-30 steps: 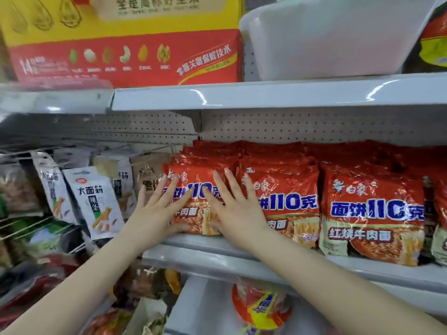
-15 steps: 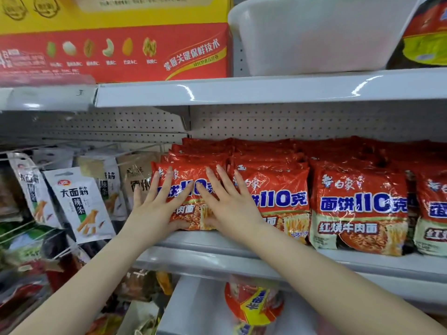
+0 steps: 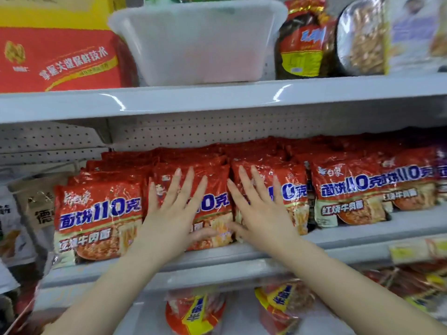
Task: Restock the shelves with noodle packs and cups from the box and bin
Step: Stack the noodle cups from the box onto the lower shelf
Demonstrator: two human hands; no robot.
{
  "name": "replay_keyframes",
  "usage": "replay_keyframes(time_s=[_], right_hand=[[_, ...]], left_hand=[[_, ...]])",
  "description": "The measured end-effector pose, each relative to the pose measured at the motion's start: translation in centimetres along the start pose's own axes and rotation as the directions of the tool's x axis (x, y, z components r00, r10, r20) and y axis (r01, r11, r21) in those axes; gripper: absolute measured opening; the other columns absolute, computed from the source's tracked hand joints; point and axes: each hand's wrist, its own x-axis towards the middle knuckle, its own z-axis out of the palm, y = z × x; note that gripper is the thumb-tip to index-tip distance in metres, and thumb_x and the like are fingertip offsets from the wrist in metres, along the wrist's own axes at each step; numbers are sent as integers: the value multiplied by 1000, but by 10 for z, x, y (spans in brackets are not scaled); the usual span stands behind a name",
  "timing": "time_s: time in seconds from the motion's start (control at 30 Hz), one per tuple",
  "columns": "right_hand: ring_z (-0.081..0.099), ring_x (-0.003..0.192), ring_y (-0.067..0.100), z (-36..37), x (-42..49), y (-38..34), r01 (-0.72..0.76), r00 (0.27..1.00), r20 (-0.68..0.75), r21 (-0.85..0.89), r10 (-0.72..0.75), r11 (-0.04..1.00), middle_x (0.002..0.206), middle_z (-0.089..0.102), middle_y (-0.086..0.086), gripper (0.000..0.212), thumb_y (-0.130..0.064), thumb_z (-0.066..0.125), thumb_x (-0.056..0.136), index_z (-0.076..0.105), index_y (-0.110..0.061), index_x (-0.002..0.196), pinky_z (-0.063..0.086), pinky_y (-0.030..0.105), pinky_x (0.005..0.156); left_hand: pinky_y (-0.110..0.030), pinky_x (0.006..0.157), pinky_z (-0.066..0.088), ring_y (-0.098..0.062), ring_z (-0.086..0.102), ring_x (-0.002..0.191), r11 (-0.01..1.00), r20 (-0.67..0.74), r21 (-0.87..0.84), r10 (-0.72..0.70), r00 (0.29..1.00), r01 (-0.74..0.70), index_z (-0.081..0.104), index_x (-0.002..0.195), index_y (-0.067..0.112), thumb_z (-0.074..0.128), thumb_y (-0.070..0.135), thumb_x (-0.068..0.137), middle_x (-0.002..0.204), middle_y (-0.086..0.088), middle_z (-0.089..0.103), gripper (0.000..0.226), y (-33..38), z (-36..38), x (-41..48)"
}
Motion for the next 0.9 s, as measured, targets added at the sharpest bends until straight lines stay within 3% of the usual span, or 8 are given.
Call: replay_keyframes(time_s=[0.17, 0.3, 0.43, 0.53, 0.63, 0.73, 0.8, 0.9], right_hand=[[3, 149, 39, 5, -33, 49, -103, 989, 106, -1, 102, 995, 163, 1, 16, 104, -73, 58, 76, 9, -28, 156, 14, 64, 115], [18, 147, 35, 5, -40, 70, -108, 981, 171, 70, 95, 992, 161, 16, 15, 94, -69, 58, 79, 22, -26, 154, 24, 58, 115], [-12, 150, 29, -4, -42, 82, -50, 982, 188, 125, 26, 991, 163, -11, 9, 89, -60, 52, 90, 5, -25, 157, -4, 48, 122], [-8, 150, 27, -17, -54, 110, -25, 987, 158, 103, 8, 994, 163, -6, 8, 89, -60, 54, 88, 12, -22, 157, -4, 46, 120], [20, 148, 30, -26, -82, 152, -74, 991, 110, 4, 73, 997, 160, 22, 12, 87, -66, 52, 82, 34, -17, 152, 20, 50, 117], [32, 143, 33, -39, -120, 203, -152, 977, 140, -67, 160, 986, 156, 34, 14, 83, -67, 32, 85, 40, -14, 149, 31, 51, 113], [29, 145, 34, -52, -150, 239, -195, 962, 177, -92, 209, 976, 157, 30, 15, 82, -65, 32, 87, 36, -13, 151, 30, 53, 114], [2, 151, 33, -70, -206, 295, -275, 931, 214, -122, 296, 954, 164, 4, 11, 86, -61, 44, 92, 10, -17, 157, 12, 52, 121]], left_hand=[[-72, 110, 16, -30, -3, 152, 986, -68, -8, 164, 984, -165, 1, 158, 33, 30, 82, 75, 166, -9, -3, 100, 49, 11, 25], [-72, 109, 18, -36, 12, 151, 969, -61, 62, 241, 969, -237, 22, 157, 31, 56, 77, 70, 165, -12, 13, 104, 81, 9, 41], [-67, 110, 11, -32, 15, 150, 972, -49, 67, 231, 972, -227, 47, 145, 27, 86, 64, 50, 159, -12, 32, 109, 94, 14, 52], [-67, 116, 2, -31, 3, 153, 987, -12, 5, 159, 987, -159, 52, 141, 30, 74, 61, 72, 161, -6, 27, 80, 115, 0, 59], [-71, 108, 25, -35, 37, 143, 983, -113, -57, 167, 979, -174, 70, 117, 25, 53, 58, 84, 139, -5, 59, 50, 151, -17, 70], [-70, 106, 33, -34, 42, 139, 971, -179, -111, 188, 966, -210, 68, 124, 22, 66, 51, 83, 136, -4, 62, 50, 206, -31, 86], [-66, 111, 28, -31, 33, 145, 956, -197, -143, 225, 954, -255, 59, 135, 24, 60, 55, 87, 145, -1, 54, 57, 250, -41, 96], [-63, 113, 28, -29, 31, 146, 907, -243, -213, 310, 919, -363, 54, 140, 27, 40, 59, 91, 148, 3, 50, 60, 323, -60, 111]])
